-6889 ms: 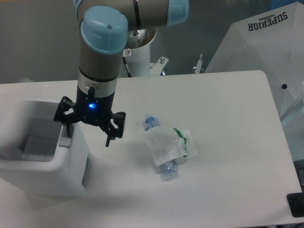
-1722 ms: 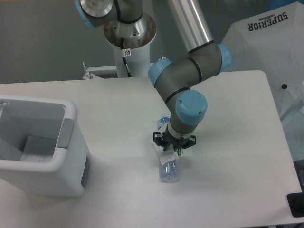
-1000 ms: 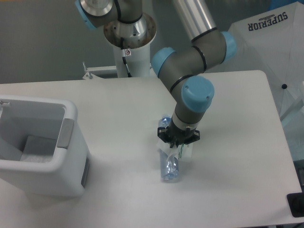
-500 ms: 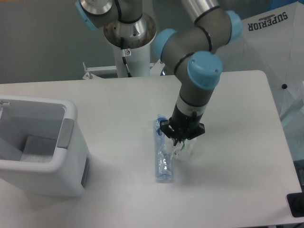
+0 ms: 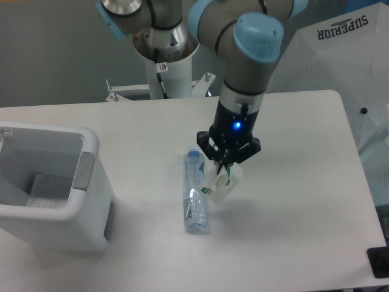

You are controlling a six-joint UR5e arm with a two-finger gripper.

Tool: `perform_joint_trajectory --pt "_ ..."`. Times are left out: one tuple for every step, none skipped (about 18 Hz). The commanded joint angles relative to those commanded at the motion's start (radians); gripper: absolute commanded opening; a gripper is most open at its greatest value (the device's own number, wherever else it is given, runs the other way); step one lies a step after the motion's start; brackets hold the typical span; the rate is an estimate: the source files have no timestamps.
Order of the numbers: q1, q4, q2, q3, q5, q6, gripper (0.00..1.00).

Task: Open the trash can
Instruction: 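Lift the white bag and carry it over the open trash can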

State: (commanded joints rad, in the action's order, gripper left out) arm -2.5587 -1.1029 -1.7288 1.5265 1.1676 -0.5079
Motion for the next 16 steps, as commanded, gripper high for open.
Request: perform_joint_trajectory --pt "0.002 -0.002 0.003 -0.018 -0.024 0.017 0.13" --pt "0.006 -0.002 0.011 -0.035 -0.051 0.034 0.13" --pt "0.008 -0.002 0.023 -0.046 -0.074 0.046 0.13" --pt "0.012 -0.002 0.037 -0.052 -0.091 0.06 0.13" --pt "0.02 -0.002 0.047 -0.057 -0.101 0.074 0.13" --pt "0.034 -0.002 0.055 -0.058 -0.112 0.083 0.13" --pt "0.05 0.0 0.064 -0.06 -0.123 0.088 0.13" --pt "0.067 0.0 0.075 -0.06 -0.141 0.091 0.13" --pt "0.08 0.0 0.087 -0.062 -0.158 0.098 0.13" --pt "0.087 0.0 0.101 -0.063 -0.178 0.111 0.14" --pt "0.094 0.003 0.113 -0.066 -0.199 0.124 0.15" --pt "0.098 0.005 0.121 -0.074 -0.225 0.14 0.15" --pt "0.106 0.003 0.126 -0.084 -0.25 0.152 0.15" --pt "0.115 0.003 0.129 -0.092 -0.262 0.161 0.15" --pt "0.123 0.005 0.132 -0.097 -0.264 0.169 0.16" --pt "0.133 0.005 0.133 -0.103 -0.264 0.173 0.16"
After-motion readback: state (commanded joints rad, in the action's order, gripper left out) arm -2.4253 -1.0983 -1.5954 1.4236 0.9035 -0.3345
